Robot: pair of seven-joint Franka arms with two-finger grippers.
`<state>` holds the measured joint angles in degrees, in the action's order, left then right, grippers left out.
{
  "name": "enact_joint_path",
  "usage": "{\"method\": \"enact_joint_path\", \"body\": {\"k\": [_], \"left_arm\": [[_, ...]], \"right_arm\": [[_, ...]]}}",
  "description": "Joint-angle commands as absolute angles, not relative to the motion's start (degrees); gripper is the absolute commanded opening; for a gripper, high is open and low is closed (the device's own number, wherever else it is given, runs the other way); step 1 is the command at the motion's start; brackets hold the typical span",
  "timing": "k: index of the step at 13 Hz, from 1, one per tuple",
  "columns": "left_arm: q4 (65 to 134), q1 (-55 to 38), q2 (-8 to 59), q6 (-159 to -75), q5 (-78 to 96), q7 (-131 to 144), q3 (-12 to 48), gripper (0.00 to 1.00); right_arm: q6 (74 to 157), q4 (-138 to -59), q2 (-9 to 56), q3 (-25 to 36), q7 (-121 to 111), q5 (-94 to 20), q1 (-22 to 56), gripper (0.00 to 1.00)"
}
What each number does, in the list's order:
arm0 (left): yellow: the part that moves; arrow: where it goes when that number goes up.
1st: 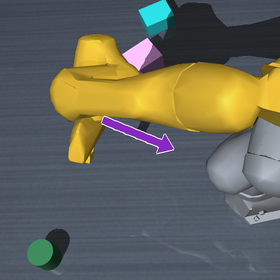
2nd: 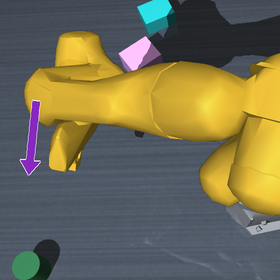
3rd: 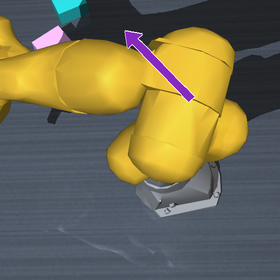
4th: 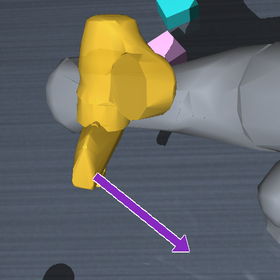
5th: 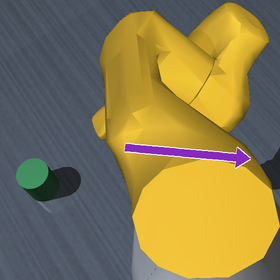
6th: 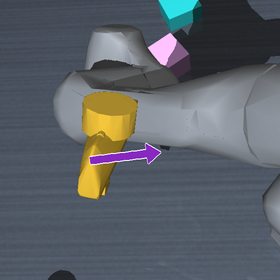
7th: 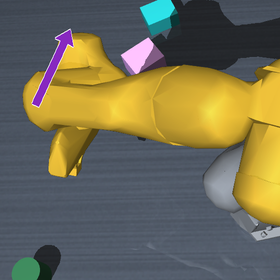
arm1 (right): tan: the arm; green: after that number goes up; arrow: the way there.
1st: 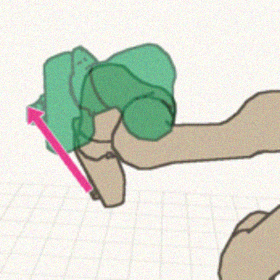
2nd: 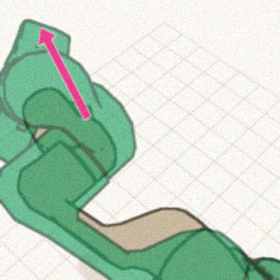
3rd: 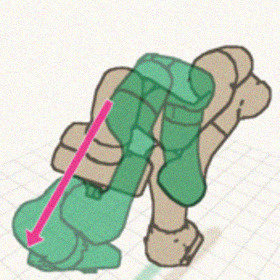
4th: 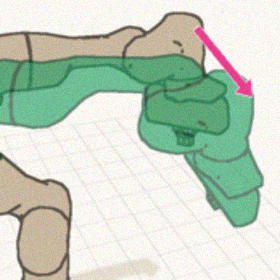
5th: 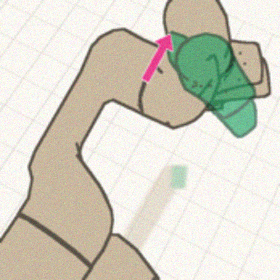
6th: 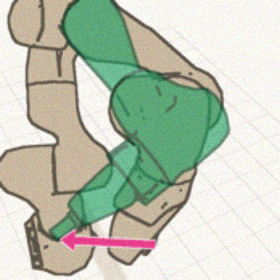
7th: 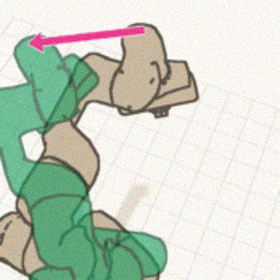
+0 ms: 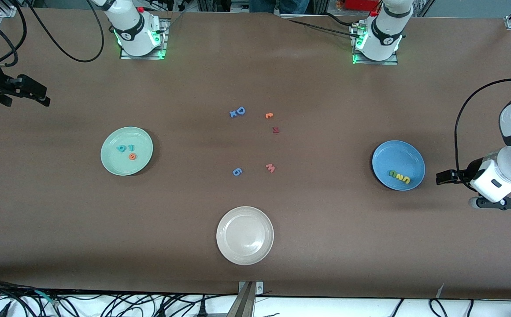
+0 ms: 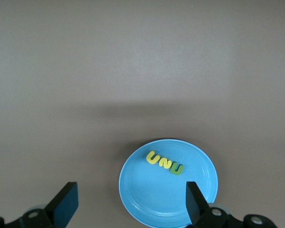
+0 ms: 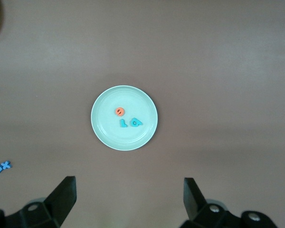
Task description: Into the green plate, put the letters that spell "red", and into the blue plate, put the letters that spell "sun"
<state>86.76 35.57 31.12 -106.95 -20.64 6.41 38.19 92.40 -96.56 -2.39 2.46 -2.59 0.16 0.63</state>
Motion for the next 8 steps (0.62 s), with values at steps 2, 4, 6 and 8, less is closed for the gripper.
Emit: {"method": "enact_joint_path", "body": {"k": [2,4,6,8], "left_arm": [[87.01,36.12,29.79,-106.0,-18.54,4.57,37.79,1.0],[87.01,36.3,29.79,-105.91,-18.54,4.57,37.79,1.0],[87.01,36.47,29.79,-105.91,-18.54,4.66,37.88,1.0],[87.1,36.39,29.79,-105.91,-18.54,4.66,37.79,1.0]], "right_arm": [[92.2,-95.45,-2.02,2.64,-2.9,-0.44,0.7,1.0],[92.2,-95.45,-2.02,2.64,-2.99,-0.44,0.7,1.0],[92.2,-95.45,-2.02,2.64,-2.99,-0.44,0.7,1.0],[92.2,-95.45,-2.02,2.64,-2.99,-0.44,0.7,1.0]]}}
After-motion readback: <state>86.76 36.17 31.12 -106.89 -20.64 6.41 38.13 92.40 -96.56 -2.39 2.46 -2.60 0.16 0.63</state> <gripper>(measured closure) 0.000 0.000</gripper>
